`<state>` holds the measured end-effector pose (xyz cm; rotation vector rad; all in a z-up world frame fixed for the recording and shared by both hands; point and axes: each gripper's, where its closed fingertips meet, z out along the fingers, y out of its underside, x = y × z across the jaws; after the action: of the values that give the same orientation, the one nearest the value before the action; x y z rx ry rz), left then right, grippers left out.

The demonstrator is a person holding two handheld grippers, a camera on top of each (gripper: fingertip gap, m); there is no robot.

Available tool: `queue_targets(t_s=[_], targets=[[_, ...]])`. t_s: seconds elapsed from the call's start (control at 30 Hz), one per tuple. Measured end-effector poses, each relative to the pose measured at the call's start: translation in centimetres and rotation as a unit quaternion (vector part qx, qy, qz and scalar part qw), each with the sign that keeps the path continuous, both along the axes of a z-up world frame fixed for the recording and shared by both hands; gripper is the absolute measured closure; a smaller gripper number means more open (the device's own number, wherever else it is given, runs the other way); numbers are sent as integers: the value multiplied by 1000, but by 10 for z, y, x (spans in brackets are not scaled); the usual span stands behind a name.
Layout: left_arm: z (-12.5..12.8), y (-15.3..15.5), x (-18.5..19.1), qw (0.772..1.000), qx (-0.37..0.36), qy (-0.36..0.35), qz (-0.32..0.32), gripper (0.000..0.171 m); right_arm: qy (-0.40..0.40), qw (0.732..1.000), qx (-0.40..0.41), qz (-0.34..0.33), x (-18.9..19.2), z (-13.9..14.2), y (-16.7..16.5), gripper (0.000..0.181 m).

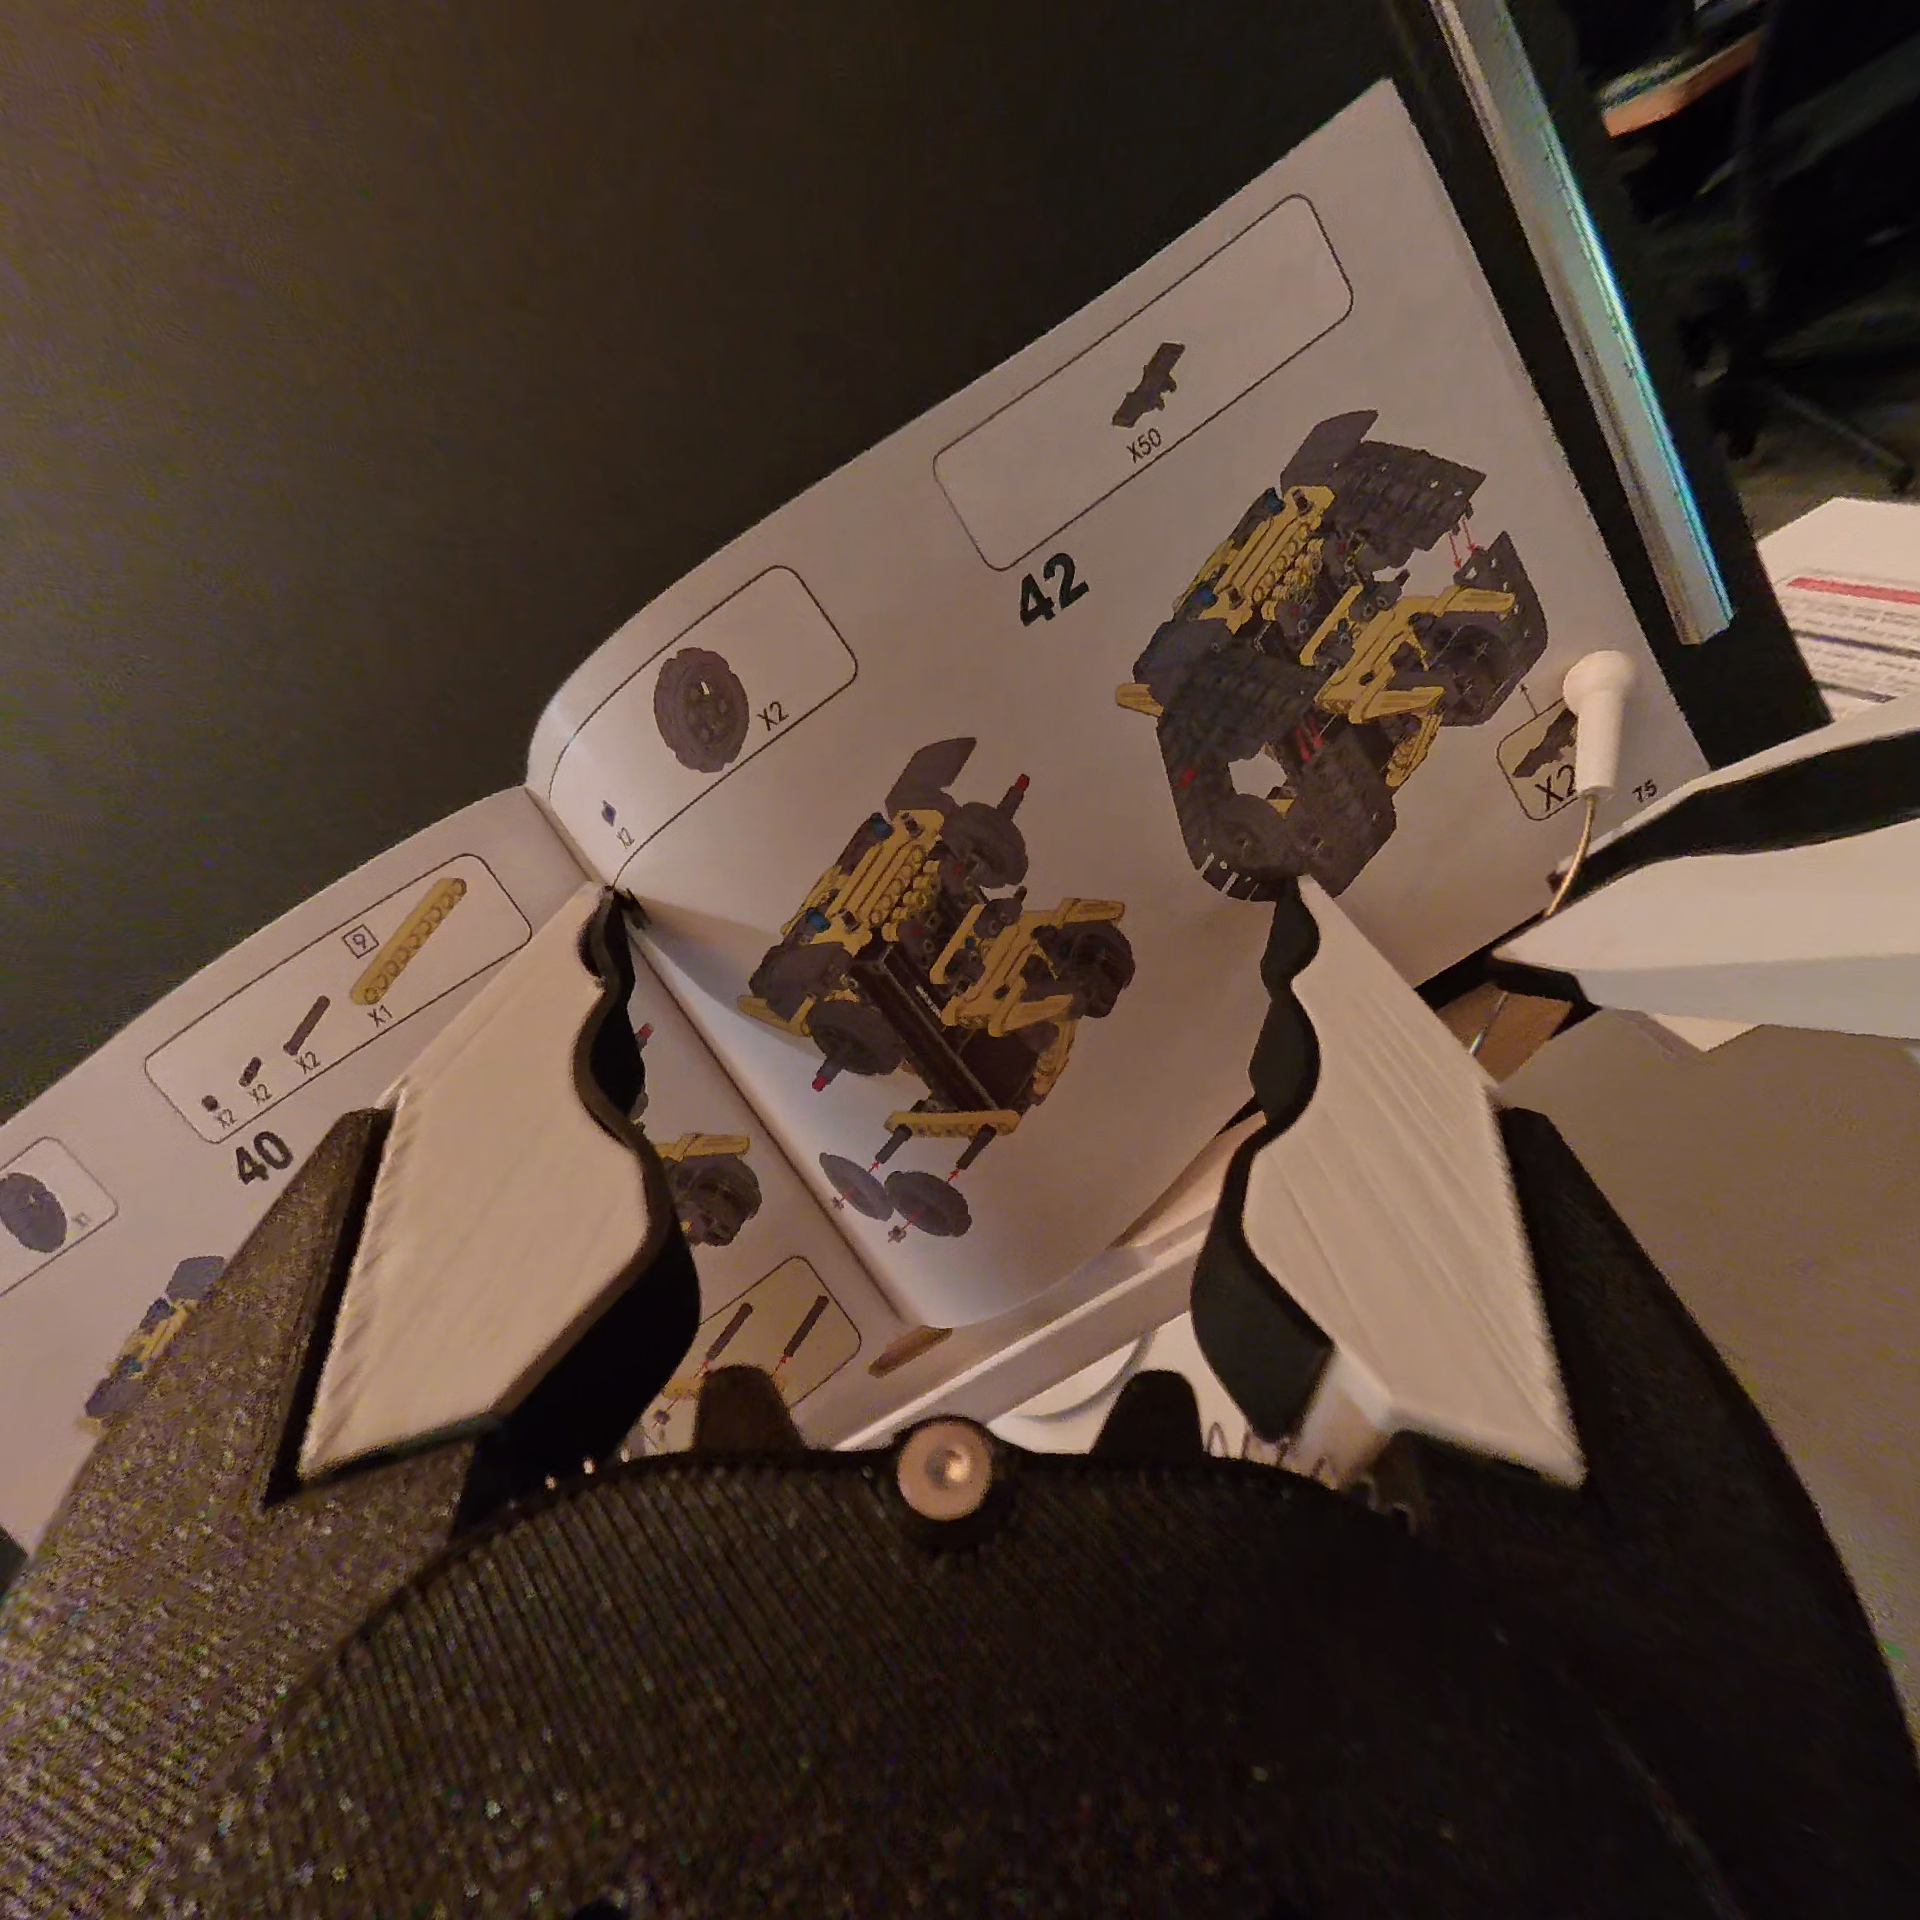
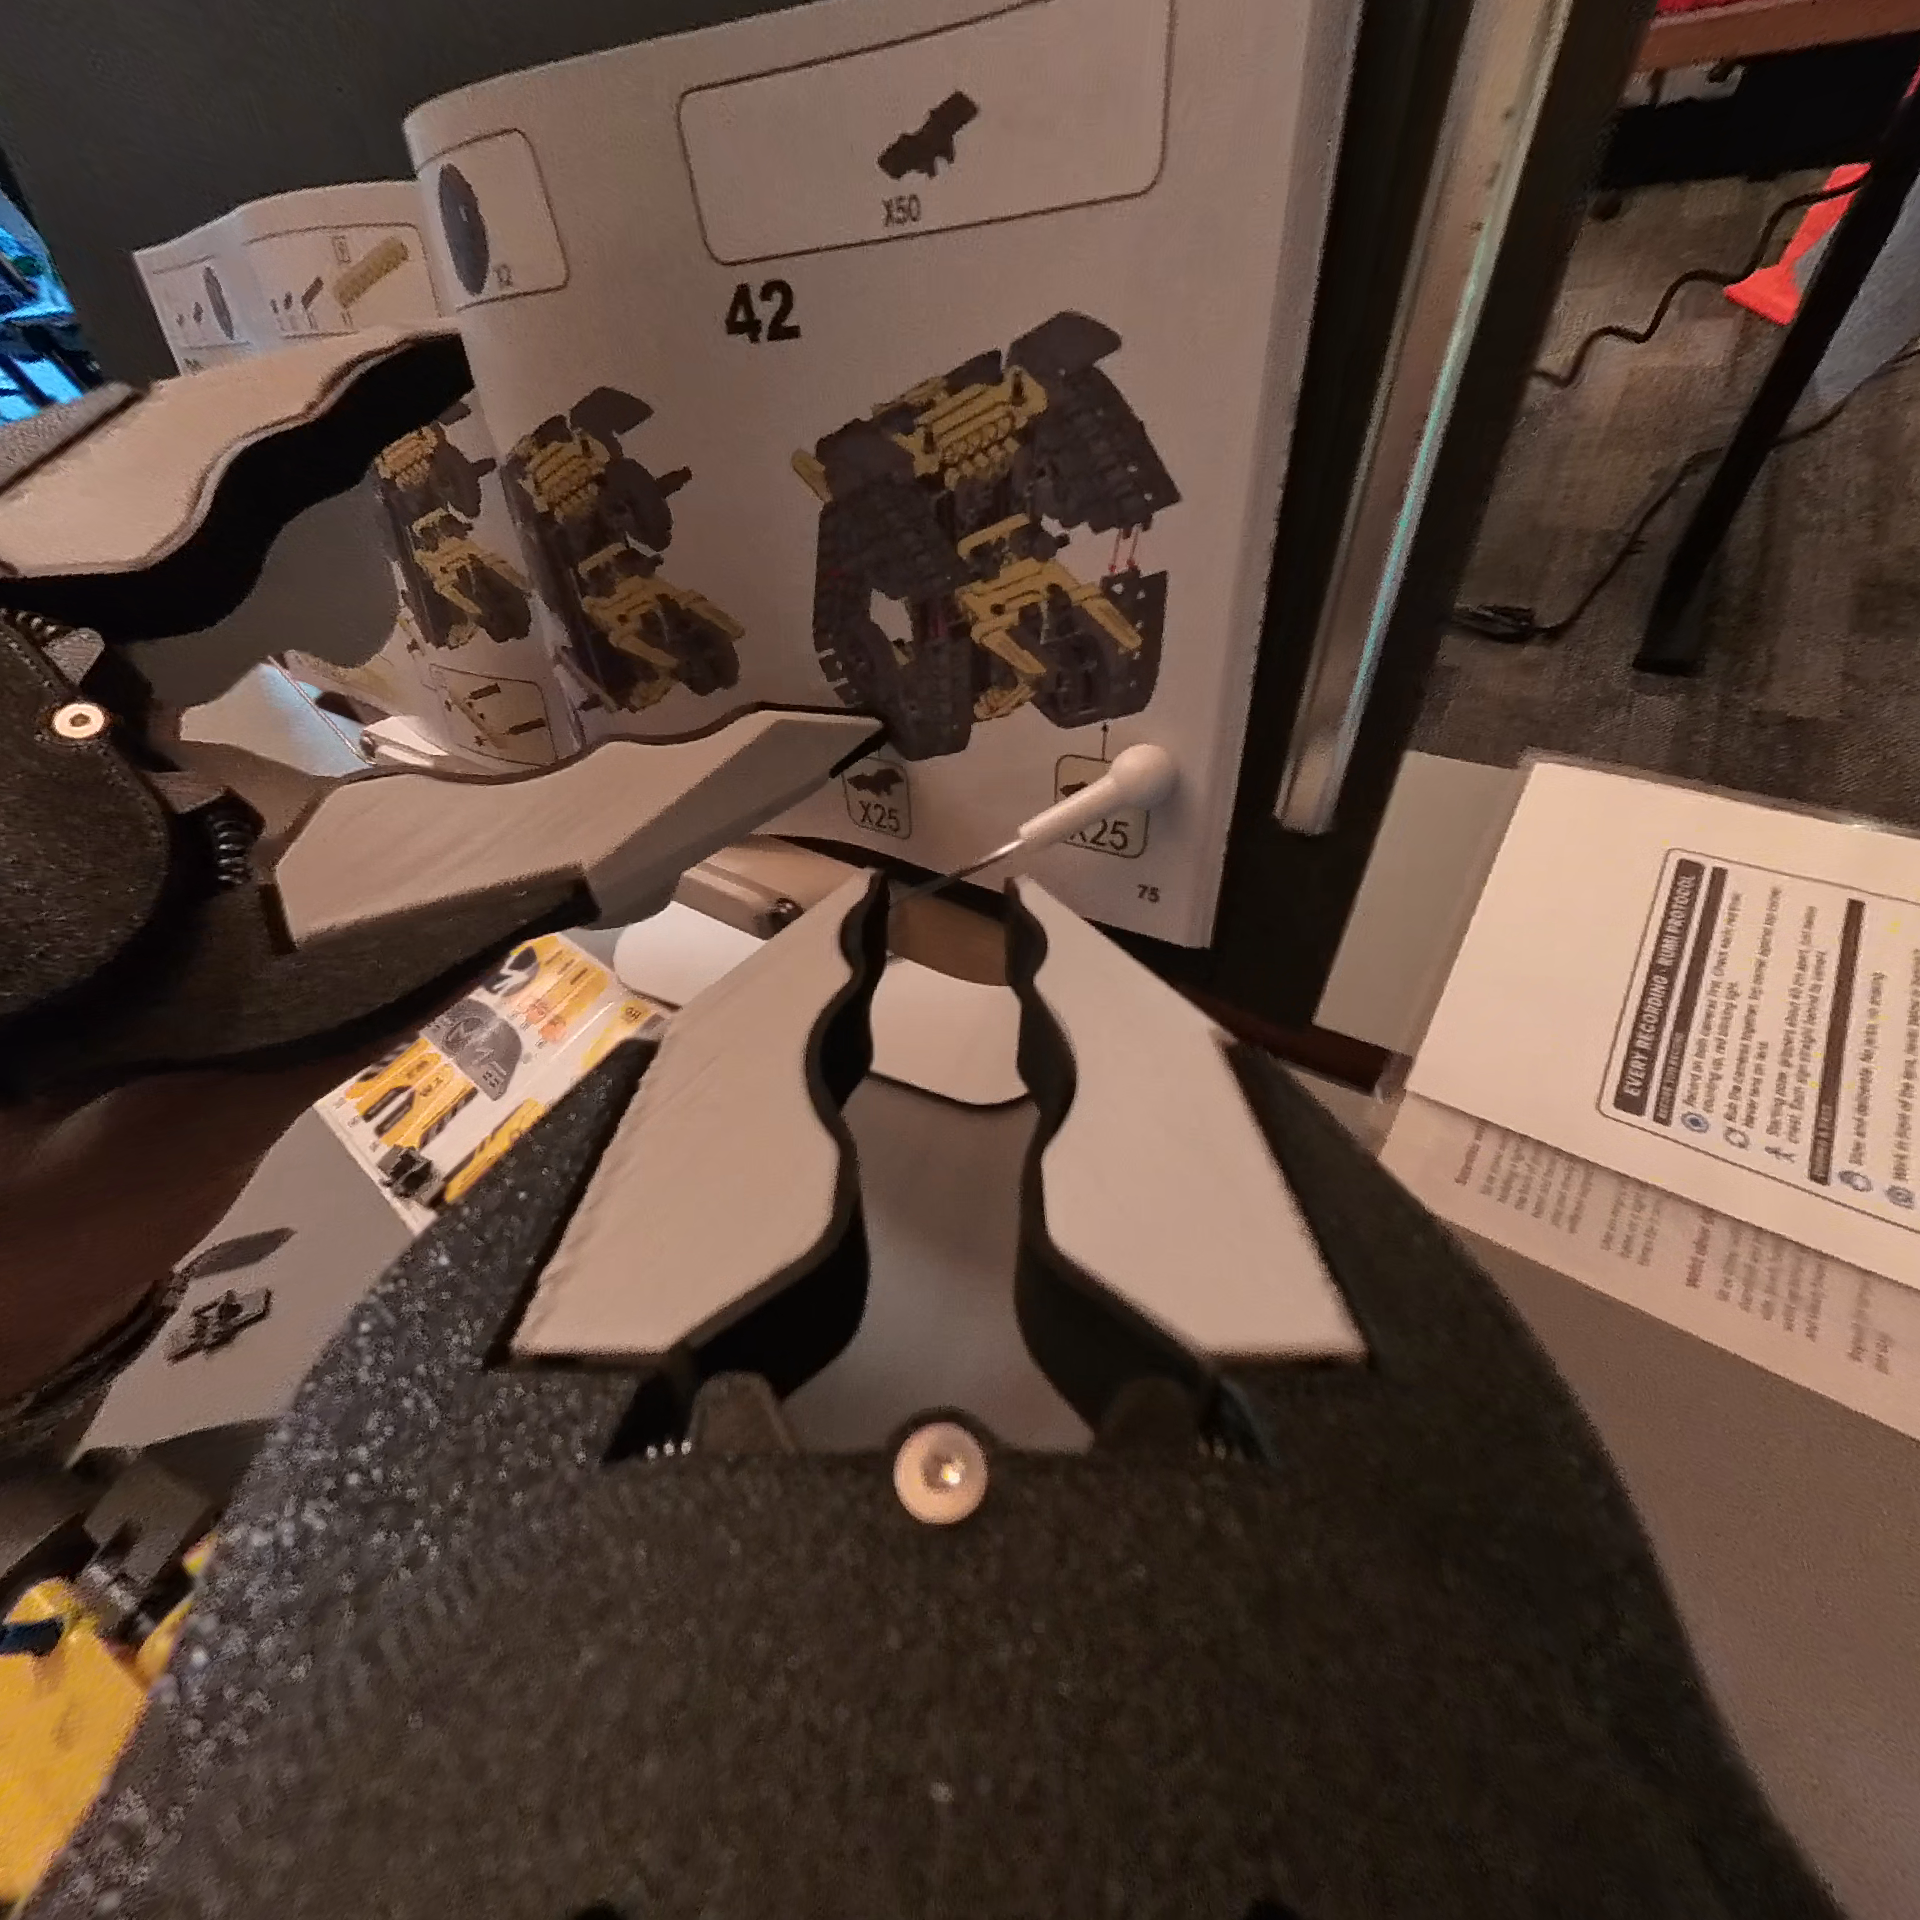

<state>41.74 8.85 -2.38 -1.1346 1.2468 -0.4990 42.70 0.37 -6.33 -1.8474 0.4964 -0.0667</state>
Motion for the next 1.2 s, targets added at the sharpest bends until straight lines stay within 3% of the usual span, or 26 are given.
queue_targets(t_s=[0.2, 0.4, 0.7, 0.83, 1.0, 1.07, 1.13, 1.2], targets=[[2, 3, -4, 1000, 5, -6, -2, 61, -43, 999, -10, -21, 1, 1, 3, 170], [7, 9, -8, 1000, 6, -14, 0, 74, -22, 1000, 10, -18, 2, 1, 3, 172], [21, 26, -23, 999, 2, -47, -14, 129, -5, 999, 47, 0, -3, 4, 3, 179], [22, 26, -26, 999, 1, -36, -24, 132, -1, 999, 50, 7, -4, 4, 4, 179], [27, 27, -33, 995, -57, -36, -70, 136, 9, 999, 44, 8, -4, 2, 3, 177], [29, 26, -37, 992, -75, -35, -94, 135, 20, 1000, 24, 7, -5, 0, 1, 173], [32, 30, -42, 991, -79, -36, -99, 133, 1, 1000, -9, -10, -2, 1, -6, 149], [34, 33, -46, 991, -78, -35, -102, 133, -32, 999, -35, -17, -4, 8, -12, 136]])
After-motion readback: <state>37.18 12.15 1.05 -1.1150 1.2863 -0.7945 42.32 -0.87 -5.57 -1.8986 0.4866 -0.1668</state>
